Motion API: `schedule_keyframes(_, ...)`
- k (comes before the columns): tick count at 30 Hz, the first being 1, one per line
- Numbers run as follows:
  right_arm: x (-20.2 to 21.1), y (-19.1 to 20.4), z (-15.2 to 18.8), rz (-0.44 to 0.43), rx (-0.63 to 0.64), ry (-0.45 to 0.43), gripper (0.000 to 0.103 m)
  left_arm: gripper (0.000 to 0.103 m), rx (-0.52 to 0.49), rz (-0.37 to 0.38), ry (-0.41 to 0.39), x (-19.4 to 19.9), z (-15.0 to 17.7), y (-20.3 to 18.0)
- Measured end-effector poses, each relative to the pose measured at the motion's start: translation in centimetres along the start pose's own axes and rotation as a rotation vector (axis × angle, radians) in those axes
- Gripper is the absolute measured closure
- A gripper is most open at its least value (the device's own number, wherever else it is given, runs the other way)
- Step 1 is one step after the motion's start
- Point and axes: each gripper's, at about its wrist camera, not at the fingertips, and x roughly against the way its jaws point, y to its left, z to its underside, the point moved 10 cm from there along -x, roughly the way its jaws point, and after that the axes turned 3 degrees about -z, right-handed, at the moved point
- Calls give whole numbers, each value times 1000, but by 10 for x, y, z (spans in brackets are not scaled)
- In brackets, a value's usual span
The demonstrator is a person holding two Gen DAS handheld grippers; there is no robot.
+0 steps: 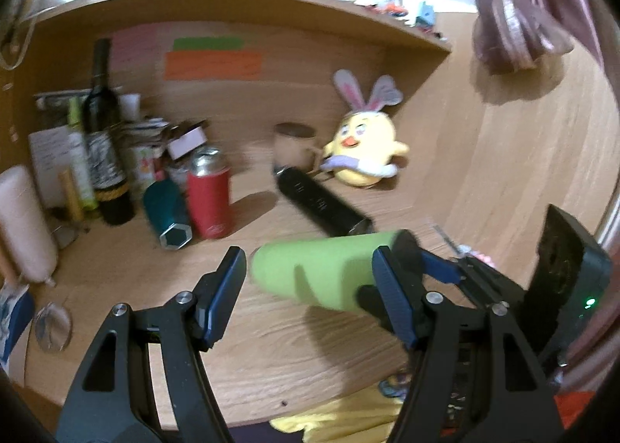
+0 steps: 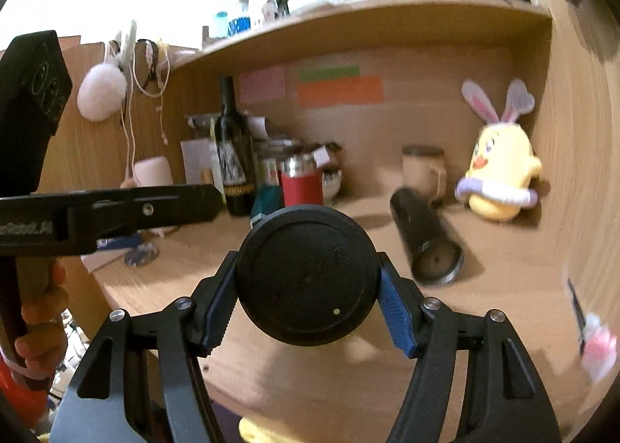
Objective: Flip cup upside down
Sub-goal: 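Rotate the tumbler lid-up with the right gripper while the left gripper releases it, then lower the upright tumbler onto the desk and open the right gripper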
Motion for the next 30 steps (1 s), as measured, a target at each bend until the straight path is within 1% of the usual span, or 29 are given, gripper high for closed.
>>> schedule_keyframes(2, -3, 0, -11, -3, 15, -12, 40, 36, -7, 28, 5, -3, -11, -4)
schedule_keyframes(5, -11, 1, -28, -13, 32, -23, 40, 36, -36, 47, 11, -11, -27, -7)
schedule_keyframes(9, -29, -1, -44, -30, 33, -26, 40, 36, -57, 24, 42, -31, -42, 0)
schedule_keyframes(10, -32, -2, -47, -34, 34, -26, 40, 36, -52, 15, 58, -39, -44, 5)
schedule_keyframes(11, -36, -2, -50, -38, 34, -25, 40, 34, -40, 22, 64, -43, -47, 9)
schedule_keyframes(17, -65, -7, -65, -61, 19, -8, 40, 34, 41, 54, 112, -63, -63, 33)
schedule_keyframes(19, -74, -8, -70, -69, 19, -2, 40, 34, 57, 40, 119, -67, -69, 42)
schedule_keyframes(22, -85, -6, -75, -82, 35, 16, 40, 34, 55, 11, 119, -73, -76, 51)
schedule_keyframes(28, -102, -5, -80, -104, 44, 41, 40, 34, 59, -5, 111, -80, -81, 65)
schedule_keyframes(30, -109, -5, -79, -115, 34, 57, 39, 34, 66, -25, 104, -82, -83, 72)
